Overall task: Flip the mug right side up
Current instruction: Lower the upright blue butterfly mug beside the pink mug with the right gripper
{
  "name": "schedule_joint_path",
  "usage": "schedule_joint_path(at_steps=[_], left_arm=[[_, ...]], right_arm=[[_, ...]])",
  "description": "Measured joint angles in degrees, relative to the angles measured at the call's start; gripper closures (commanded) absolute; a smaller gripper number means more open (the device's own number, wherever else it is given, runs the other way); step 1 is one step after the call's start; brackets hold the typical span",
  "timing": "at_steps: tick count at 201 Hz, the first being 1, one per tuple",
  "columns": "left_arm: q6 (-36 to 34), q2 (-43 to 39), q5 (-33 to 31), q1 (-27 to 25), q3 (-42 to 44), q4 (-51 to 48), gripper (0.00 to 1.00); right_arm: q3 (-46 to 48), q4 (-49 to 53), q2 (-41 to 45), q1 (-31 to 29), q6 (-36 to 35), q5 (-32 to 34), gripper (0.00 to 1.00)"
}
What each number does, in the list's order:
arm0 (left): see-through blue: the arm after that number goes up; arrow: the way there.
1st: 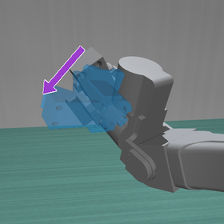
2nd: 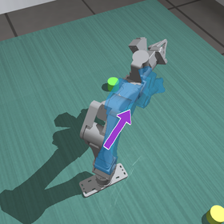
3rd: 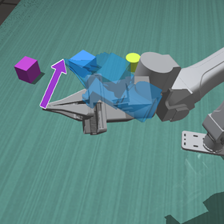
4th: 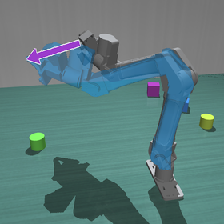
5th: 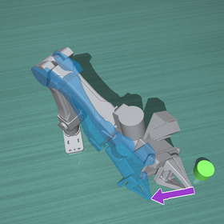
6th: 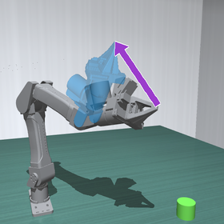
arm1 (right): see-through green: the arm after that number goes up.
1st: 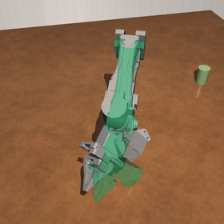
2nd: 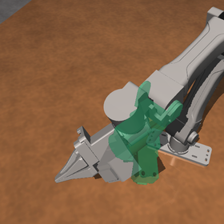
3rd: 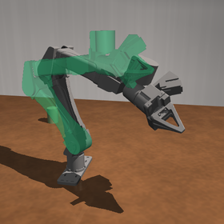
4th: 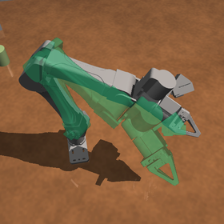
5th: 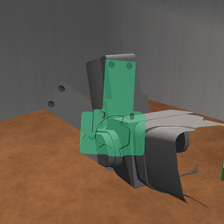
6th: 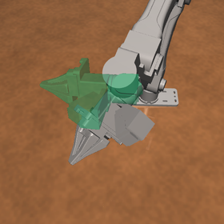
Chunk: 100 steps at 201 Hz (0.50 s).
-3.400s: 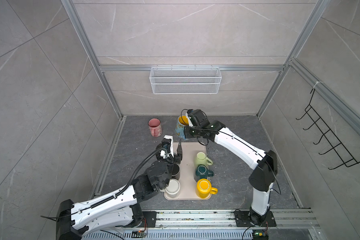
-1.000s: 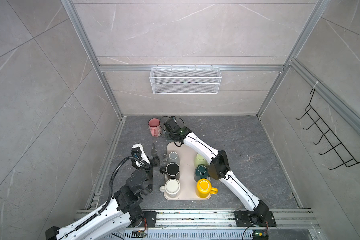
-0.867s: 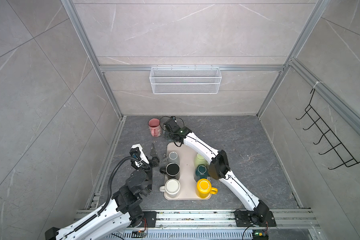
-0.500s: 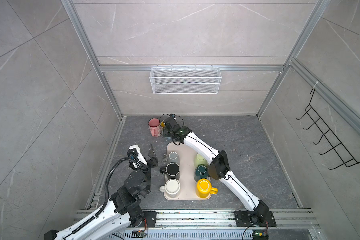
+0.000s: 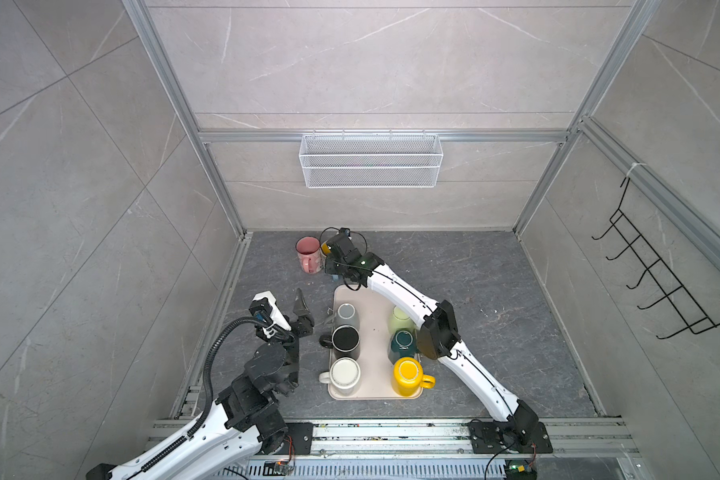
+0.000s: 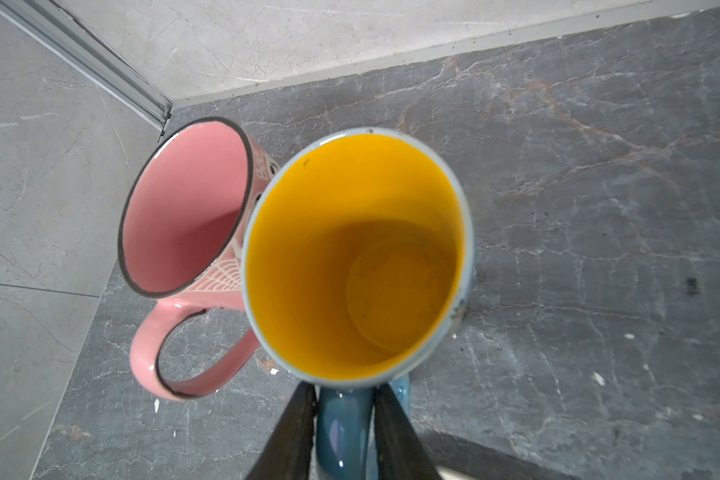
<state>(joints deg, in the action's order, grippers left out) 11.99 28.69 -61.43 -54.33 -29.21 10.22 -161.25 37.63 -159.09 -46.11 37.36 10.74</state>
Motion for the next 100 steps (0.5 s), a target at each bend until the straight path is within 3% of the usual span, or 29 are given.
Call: schedule_joint_path(at_steps=[15,48,100], left_arm=[[0.13,0.00,0.02,0.00,0.02,-0.02,0.33],[0.26,0.07,0.04,0.00,0.00,-0.02,0.33],[0.52,1.40,0.31,0.00,0.00,-0.04,0.33]], right_arm=[[0.00,0.02,0.00,0.00,0.13,-0.24,0.64],[0.00,0.26,0.02,-0.02,-0.76,-1.16,0.42],[0.00,2.86,1.97,-0.02,-3.04,-1.79,0.32]])
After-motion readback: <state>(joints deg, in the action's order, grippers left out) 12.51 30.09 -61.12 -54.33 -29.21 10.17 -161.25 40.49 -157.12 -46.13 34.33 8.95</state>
